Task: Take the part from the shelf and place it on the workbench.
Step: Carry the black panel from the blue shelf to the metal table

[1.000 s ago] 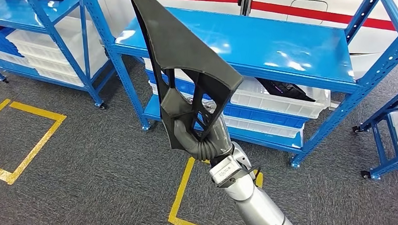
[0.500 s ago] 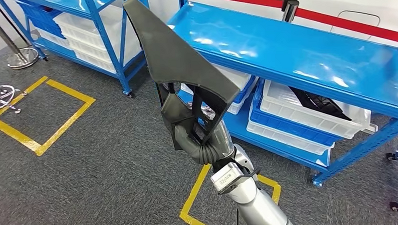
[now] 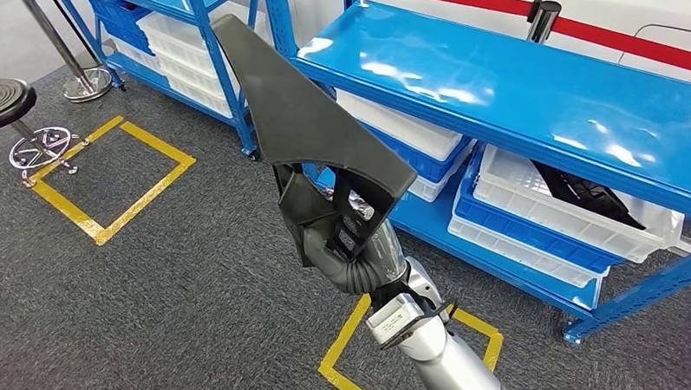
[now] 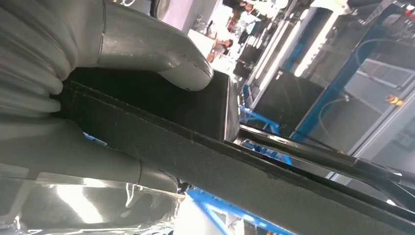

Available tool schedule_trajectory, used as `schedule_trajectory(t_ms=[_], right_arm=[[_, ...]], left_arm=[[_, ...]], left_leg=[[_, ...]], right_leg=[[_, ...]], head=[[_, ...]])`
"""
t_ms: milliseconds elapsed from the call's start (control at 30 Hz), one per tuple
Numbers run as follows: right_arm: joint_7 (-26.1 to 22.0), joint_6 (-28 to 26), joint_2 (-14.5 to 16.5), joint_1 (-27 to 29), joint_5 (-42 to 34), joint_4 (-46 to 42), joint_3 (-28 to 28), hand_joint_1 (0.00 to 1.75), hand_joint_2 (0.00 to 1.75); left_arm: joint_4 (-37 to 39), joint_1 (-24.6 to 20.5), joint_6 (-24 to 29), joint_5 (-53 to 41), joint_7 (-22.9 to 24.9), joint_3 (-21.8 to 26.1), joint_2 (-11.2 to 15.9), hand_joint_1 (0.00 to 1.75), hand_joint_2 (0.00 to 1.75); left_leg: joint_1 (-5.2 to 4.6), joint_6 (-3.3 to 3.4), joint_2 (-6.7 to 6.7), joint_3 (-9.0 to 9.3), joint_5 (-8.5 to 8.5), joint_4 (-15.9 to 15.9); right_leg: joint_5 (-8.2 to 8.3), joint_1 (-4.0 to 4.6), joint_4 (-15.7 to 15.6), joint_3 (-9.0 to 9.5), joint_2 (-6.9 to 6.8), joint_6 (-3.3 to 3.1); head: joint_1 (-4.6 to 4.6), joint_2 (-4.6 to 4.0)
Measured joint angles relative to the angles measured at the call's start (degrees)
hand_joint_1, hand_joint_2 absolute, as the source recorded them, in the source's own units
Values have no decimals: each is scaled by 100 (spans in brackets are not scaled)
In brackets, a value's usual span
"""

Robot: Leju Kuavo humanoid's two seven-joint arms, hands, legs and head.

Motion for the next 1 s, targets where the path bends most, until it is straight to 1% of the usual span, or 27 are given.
schedule_trajectory(t_ms=[33, 67, 133, 167, 200, 233, 267, 300, 333, 367, 400, 433, 467, 500, 533, 567, 633, 667, 700, 733, 800, 833, 867, 900, 933, 967, 1000], right_arm=[[-9, 18, -3, 0, -28, -23, 3, 175, 175], [-21, 49, -8, 5, -70, -41, 5, 175, 175], [-45, 136, -15, 19, -159, -61, 5, 175, 175], [-57, 174, -16, 26, -193, -72, 5, 175, 175], [-68, 202, -16, 29, -217, -82, 6, 175, 175], [-80, 223, -22, 31, -236, -91, 7, 175, 175], [-90, 239, -31, 36, -253, -96, 7, 175, 175], [-96, 249, -44, 46, -270, -94, 8, 175, 175], [-103, 254, -61, 58, -286, -92, 8, 175, 175], [-106, 256, -75, 68, -303, -90, 8, 175, 175], [-112, 256, -87, 74, -322, -89, 8, 175, 175], [-118, 256, -96, 76, -336, -90, 8, 175, 175], [-124, 256, -103, 77, -346, -91, 8, 175, 175], [-130, 255, -110, 80, -352, -93, 8, 175, 175], [-136, 253, -117, 90, -353, -101, 10, 175, 175], [-139, 250, -125, 104, -353, -111, 13, 175, 175], [-145, 243, -134, 132, -352, -137, 18, 175, 175], [-148, 240, -136, 141, -353, -146, 18, 175, 175], [-156, 239, -135, 149, -354, -153, 19, 175, 175], [-172, 237, -135, 162, -358, -159, 18, 175, 175], [-219, 231, -143, 201, -366, -167, 17, 175, 175], [-246, 225, -152, 226, -370, -168, 16, 175, 175], [-269, 219, -162, 250, -371, -167, 16, 175, 175], [-287, 214, -172, 269, -372, -166, 16, 175, 175], [-301, 210, -179, 281, -373, -165, 16, 175, 175], [-309, 210, -182, 284, -376, -164, 16, 175, 175], [-319, 210, -183, 284, -380, -163, 16, 175, 175]], left_arm=[[-1, -13, 54, -1, 23, -2, 7, 0, 175], [-1, -26, 120, -2, 57, -3, 14, 0, 175], [-2, -36, 262, 2, 149, -4, 21, 0, 175], [-2, -30, 321, 10, 196, -4, 21, 0, 175], [-2, -27, 369, 22, 240, -4, 21, 0, 175], [-2, -31, 404, 38, 278, -4, 21, 0, 175], [-2, -38, 438, 52, 313, -3, 20, 0, 175], [-2, -49, 467, 62, 338, -3, 21, 0, 175], [-2, -55, 490, 68, 359, -3, 21, 0, 175], [-2, -52, 509, 68, 375, -4, 20, 0, 175], [-2, -46, 521, 64, 385, -6, 19, 0, 175], [-2, -40, 525, 57, 392, -8, 17, 0, 175], [-2, -37, 526, 43, 393, -9, 16, 0, 175], [-2, -37, 527, 27, 392, -10, 19, 0, 175], [-2, -37, 528, 13, 389, -12, 22, 0, 175], [-2, -37, 529, -2, 386, -15, 26, 0, 175], [-1, -22, 533, -28, 389, -35, 29, 0, 175], [-1, -9, 536, -42, 395, -51, 29, 0, 175], [0, 2, 539, -55, 403, -69, 27, 0, 175], [1, 3, 541, -67, 411, -87, 26, 0, 175], [1, -10, 540, -92, 418, -119, 25, 0, 175], [1, -16, 538, -104, 418, -135, 25, 0, 175], [1, -16, 536, -113, 417, -148, 25, 0, 175], [1, -13, 536, -118, 415, -158, 23, 0, 175], [1, -9, 539, -119, 411, -164, 24, 0, 175], [1, -9, 543, -120, 407, -167, 25, 0, 175], [0, -12, 546, -120, 403, -169, 27, 0, 175]], left_leg=[[-33, 44, 96, 149, 61, -278], [-68, 80, 160, 218, 69, -430], [-99, 130, 77, 212, 67, -484], [-87, 155, 22, 228, 92, -521], [-68, 186, -33, 251, 124, -563], [-47, 217, -93, 272, 158, -604], [-29, 239, -154, 282, 183, -626], [-27, 255, -227, 273, 194, -629], [-28, 262, -300, 264, 200, -627], [-26, 262, -373, 260, 203, -624], [-22, 258, -449, 260, 204, -619], [-15, 248, -522, 262, 202, -607], [-5, 230, -594, 262, 194, -585], [-3, 198, -663, 253, 180, -554], [-3, 163, -715, 235, 162, -515], [-3, 122, -755, 210, 152, -488], [9, 49, -813, 161, 159, -474], [22, 21, -799, 143, 155, -464], [28, -2, -708, 111, 108, -397], [32, -23, -576, 36, -2, -227], [36, -63, -303, -273, -372, 445], [42, -77, -254, -467, -549, 847], [47, -83, -239, -610, -649, 1140], [49, -79, -234, -656, -642, 1239], [49, -64, -226, -576, -528, 1093], [45, -38, -193, -384, -349, 742], [31, -3, -101, -146, -185, 300]], right_leg=[[-6, 20, 2, -3, -40, 12], [-14, 36, 2, -4, -86, 26], [-27, 53, -10, 9, -190, 68], [-51, 53, 14, 4, -168, 93], [-117, 51, 113, -31, -69, 108], [-239, 45, 340, -127, 70, 108], [-397, 24, 679, -290, 229, 96], [-561, 8, 1083, -480, 326, 83], [-679, -11, 1443, -662, 363, 88], [-710, -31, 1634, -770, 374, 119], [-647, -53, 1609, -776, 379, 175], [-496, -80, 1349, -669, 391, 245], [-299, -116, 926, -482, 436, 317], [-146, -140, 546, -315, 508, 358], [-41, -155, 263, -191, 570, 361], [0, -156, 122, -129, 616, 333], [13, -135, 112, -126, 590, 232], [25, -139, 111, -125, 558, 192], [39, -146, 104, -121, 523, 152], [46, -152, 96, -117, 481, 111], [41, -129, 92, -116, 380, 50], [35, -110, 92, -119, 318, 33], [31, -96, 93, -121, 259, 27], [27, -83, 93, -123, 200, 22], [24, -73, 93, -120, 146, 19], [20, -64, 93, -116, 98, 16], [17, -54, 93, -110, 52, 14]], head=[[3, 0], [3, 0], [5, 0], [5, 0], [7, -1], [12, -1], [16, -1], [19, -2], [21, -1], [20, -1], [20, -1], [20, 0], [21, -1], [21, -1], [20, -1], [19, -2], [16, -1], [15, -1], [10, -1], [5, -1], [-5, -2], [-6, -2], [-6, -2], [-7, -2], [-7, -2], [-7, -2], [-6, -2]])
